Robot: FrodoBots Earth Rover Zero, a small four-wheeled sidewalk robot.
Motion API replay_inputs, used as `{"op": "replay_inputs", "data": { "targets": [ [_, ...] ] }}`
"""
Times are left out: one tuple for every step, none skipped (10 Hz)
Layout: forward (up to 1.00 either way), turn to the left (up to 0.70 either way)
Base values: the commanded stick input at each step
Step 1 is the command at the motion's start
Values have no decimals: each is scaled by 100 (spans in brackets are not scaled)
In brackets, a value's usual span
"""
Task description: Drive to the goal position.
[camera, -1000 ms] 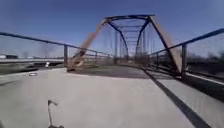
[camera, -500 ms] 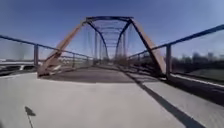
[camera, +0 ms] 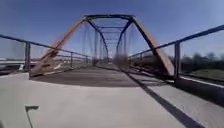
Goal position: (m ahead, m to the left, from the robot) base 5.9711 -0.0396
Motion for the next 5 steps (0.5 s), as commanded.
{"op": "replay_inputs", "data": {
  "targets": [
    [100,0],
    [100,0],
    [100,0],
    [100,0],
    [100,0]
  ]
}}
